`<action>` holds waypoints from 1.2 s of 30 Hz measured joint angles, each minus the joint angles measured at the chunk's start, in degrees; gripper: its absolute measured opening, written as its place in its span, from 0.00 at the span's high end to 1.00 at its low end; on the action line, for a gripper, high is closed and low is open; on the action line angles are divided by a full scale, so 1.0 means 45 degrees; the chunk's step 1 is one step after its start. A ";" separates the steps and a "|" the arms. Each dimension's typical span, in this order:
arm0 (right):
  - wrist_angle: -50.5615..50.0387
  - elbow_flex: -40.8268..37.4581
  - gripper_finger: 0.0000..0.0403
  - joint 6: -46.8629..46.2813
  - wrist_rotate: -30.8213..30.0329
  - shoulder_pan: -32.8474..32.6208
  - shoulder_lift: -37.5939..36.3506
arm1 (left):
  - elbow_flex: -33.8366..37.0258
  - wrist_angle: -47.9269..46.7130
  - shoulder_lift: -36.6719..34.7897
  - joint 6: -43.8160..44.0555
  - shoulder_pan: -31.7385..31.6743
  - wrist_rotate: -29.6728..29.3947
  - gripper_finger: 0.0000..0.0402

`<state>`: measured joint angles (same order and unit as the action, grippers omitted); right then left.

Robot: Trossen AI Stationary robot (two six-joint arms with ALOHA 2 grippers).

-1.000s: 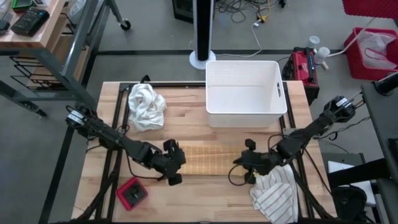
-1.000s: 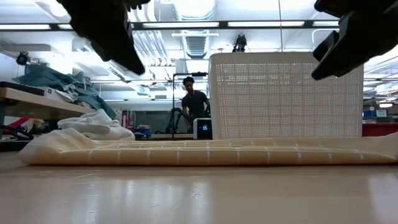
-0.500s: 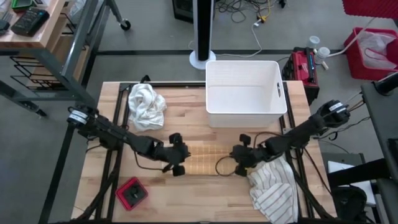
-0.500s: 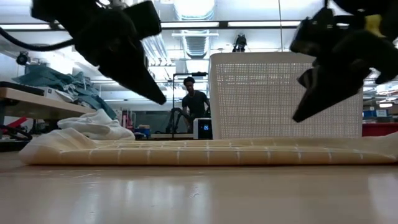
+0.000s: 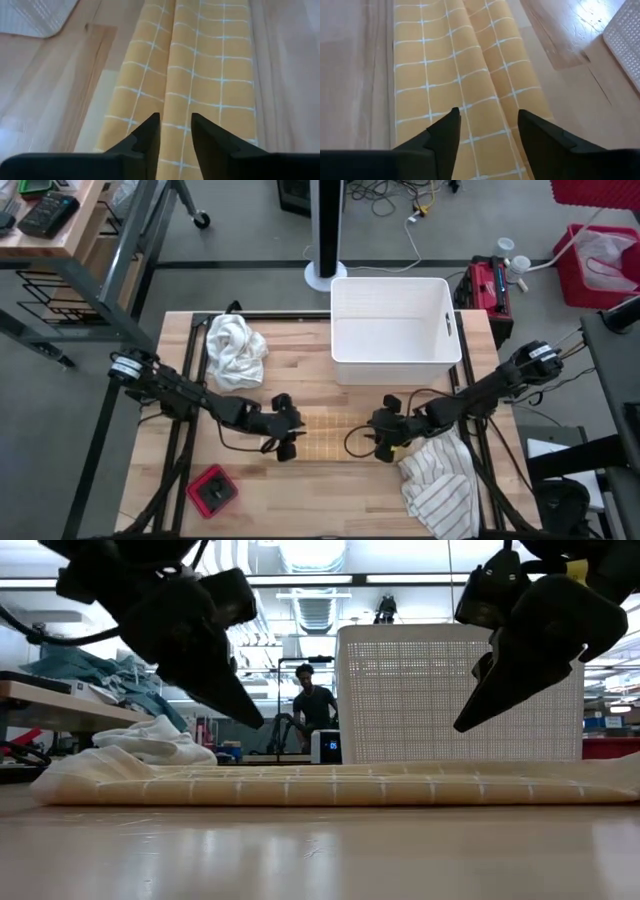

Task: Fold towel
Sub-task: Fold the yellow kitchen towel

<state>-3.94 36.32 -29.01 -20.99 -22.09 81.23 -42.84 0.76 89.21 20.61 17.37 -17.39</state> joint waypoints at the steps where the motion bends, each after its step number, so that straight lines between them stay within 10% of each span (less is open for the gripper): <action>1: 0.0000 0.0000 0.51 -0.0043 0.0000 0.0000 0.0000 | 0.0108 0.0120 0.0000 0.0030 0.0000 0.0006 0.73; 21: -0.0206 0.0669 0.53 0.0231 0.0757 -0.0257 0.2264 | 0.2069 0.2700 0.0015 0.0770 0.0010 0.1381 0.80; 31: -0.0693 0.1218 0.94 0.1007 0.0913 -0.0257 0.2963 | 0.2306 0.2981 0.0029 0.0933 0.0015 0.1415 0.77; 36: -0.0923 0.1486 0.98 0.1378 0.1073 -0.0287 0.2688 | 0.2388 0.2982 0.0034 0.1203 0.0015 0.1421 0.76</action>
<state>-8.10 43.00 -22.81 -16.16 -23.38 93.33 -32.10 14.18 89.36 26.03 17.43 -11.00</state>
